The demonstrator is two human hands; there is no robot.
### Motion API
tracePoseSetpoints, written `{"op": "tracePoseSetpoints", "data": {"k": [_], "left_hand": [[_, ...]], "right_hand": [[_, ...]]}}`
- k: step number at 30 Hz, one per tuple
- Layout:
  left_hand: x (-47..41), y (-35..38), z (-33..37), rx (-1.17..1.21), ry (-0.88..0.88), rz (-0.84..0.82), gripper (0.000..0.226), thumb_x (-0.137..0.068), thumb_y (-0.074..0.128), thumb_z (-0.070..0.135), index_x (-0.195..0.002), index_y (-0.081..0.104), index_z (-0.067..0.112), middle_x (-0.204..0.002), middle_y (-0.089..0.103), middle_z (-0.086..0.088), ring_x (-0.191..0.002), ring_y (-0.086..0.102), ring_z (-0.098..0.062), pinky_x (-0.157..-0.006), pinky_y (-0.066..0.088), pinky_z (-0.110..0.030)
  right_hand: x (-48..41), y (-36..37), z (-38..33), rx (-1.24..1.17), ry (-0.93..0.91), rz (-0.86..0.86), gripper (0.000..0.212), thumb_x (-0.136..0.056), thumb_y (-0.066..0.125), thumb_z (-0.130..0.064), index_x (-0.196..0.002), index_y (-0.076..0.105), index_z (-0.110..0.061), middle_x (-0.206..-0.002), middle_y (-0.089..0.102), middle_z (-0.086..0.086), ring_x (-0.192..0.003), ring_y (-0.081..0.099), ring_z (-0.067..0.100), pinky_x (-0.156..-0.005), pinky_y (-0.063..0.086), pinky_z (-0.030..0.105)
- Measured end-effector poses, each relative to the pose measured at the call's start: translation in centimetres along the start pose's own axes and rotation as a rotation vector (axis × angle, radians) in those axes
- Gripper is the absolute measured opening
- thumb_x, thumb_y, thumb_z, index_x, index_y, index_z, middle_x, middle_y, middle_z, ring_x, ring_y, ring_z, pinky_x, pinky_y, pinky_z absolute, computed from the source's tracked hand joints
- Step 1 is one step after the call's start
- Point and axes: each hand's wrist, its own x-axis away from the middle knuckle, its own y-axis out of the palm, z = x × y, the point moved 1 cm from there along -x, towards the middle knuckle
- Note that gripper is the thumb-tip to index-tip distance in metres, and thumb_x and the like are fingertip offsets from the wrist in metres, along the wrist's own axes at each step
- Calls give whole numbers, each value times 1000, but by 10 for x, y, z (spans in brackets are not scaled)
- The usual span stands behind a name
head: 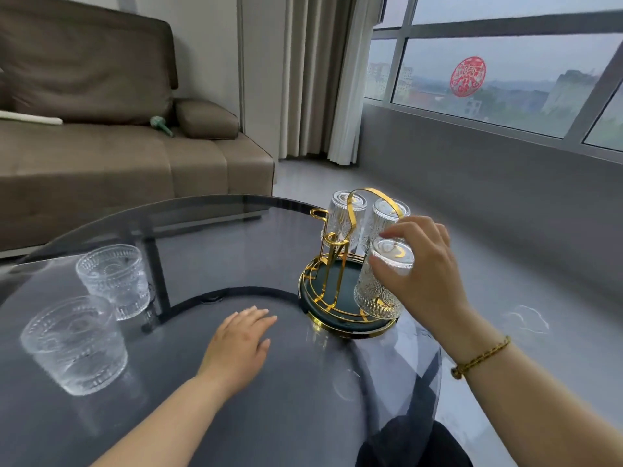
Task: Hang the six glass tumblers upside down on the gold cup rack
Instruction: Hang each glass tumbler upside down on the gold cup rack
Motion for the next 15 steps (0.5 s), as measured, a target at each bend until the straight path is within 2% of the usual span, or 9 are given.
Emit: {"op": "tracePoseSetpoints", "data": {"k": [2,4,5,6,8,10,12,13,15], "left_hand": [[23,-13,-6,68,-15,92,37,-90,44,18,-127,45,18,-139,45,0,-132,34,-14,-111,21,-30],[48,-25,-12,139,-54,214,26,-82,56,10,-107,63,9,-113,66,-10,-113,55,-23,-99,39,-37],[65,-30,-19,149,-91,278,21,-78,58,8,-97,67,7,-101,70,-11,-103,61,-24,-92,44,-37],[79,-35,-25,163,-137,322,17,-78,59,6,-92,68,6,-94,71,-10,-96,62,-23,-88,44,-32],[106,-43,-42,248,-257,370,13,-79,60,2,-86,69,8,-88,68,-5,-91,59,-22,-84,37,-22],[127,-51,-60,352,-362,438,21,-79,60,1,-73,65,21,-78,61,5,-85,55,-19,-75,33,-20],[143,-57,-79,442,-476,551,32,-78,61,1,-65,54,30,-73,55,12,-77,52,-13,-64,32,-19],[146,-59,-88,485,-524,604,29,-77,62,1,-67,52,27,-74,53,11,-76,51,-14,-64,32,-20],[145,-63,-101,545,-611,680,24,-73,66,2,-85,51,17,-86,53,2,-85,52,-22,-71,34,-25]], "right_hand": [[10,16,-11,-67,-34,-74,22,-68,70,-12,-87,60,-6,-97,60,11,-93,41,18,-81,30,27],[19,37,-20,-139,-63,-183,19,-70,68,-12,-87,59,-6,-92,56,5,-89,43,17,-77,32,22],[25,50,-28,-184,-77,-246,19,-72,66,-11,-88,59,-6,-90,53,2,-88,44,16,-76,34,20],[30,63,-36,-226,-80,-305,20,-73,65,-12,-90,58,-7,-90,50,-1,-87,45,15,-75,36,18],[42,92,-54,-310,-75,-402,23,-75,63,-12,-96,56,-8,-91,48,-4,-86,45,11,-73,35,11],[54,122,-73,-401,-41,-490,27,-75,63,-13,-101,54,-9,-93,49,-4,-87,46,10,-74,33,10],[67,151,-95,-498,9,-583,33,-75,63,-15,-106,51,-12,-99,50,-5,-92,48,11,-79,34,13],[72,163,-104,-537,35,-626,37,-75,63,-16,-110,49,-14,-102,50,-5,-95,48,11,-81,34,14],[82,184,-119,-595,89,-719,47,-76,63,-19,-119,42,-19,-110,48,-7,-102,45,8,-85,33,16]]}}
